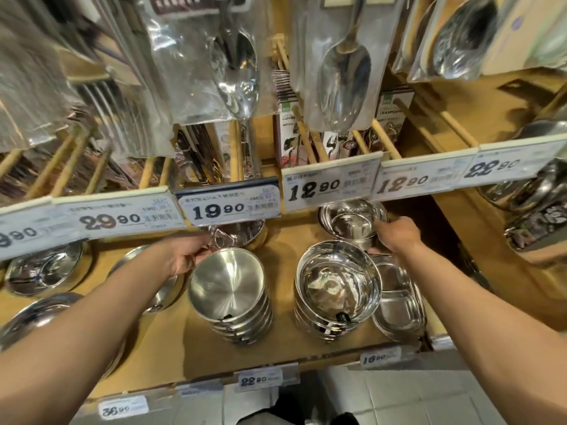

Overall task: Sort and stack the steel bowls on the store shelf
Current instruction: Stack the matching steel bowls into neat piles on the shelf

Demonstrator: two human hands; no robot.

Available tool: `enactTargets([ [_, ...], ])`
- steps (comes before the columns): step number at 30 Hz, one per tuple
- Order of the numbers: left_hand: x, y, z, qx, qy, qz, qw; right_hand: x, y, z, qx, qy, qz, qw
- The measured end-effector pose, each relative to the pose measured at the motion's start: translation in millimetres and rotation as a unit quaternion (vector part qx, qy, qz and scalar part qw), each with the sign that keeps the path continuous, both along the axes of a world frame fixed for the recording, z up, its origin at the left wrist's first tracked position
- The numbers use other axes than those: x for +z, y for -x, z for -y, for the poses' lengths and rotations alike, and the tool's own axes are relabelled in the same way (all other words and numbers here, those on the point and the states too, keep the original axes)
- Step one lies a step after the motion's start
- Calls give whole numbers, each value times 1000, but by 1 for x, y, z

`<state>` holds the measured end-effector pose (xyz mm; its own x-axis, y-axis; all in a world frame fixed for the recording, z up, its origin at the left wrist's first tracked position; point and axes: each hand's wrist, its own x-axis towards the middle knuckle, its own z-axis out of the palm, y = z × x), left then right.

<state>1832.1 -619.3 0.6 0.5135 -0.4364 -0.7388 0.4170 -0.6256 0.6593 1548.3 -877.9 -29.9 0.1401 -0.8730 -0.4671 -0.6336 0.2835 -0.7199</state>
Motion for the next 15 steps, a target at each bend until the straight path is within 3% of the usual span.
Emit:
enactTargets([
  [4, 0, 0, -11, -1, -37, 3, 999, 12, 12, -11, -25, 16, 24, 999],
  [15, 5, 0, -46, 14, -5, 12, 1000, 22, 43, -46, -129, -36, 114, 984],
])
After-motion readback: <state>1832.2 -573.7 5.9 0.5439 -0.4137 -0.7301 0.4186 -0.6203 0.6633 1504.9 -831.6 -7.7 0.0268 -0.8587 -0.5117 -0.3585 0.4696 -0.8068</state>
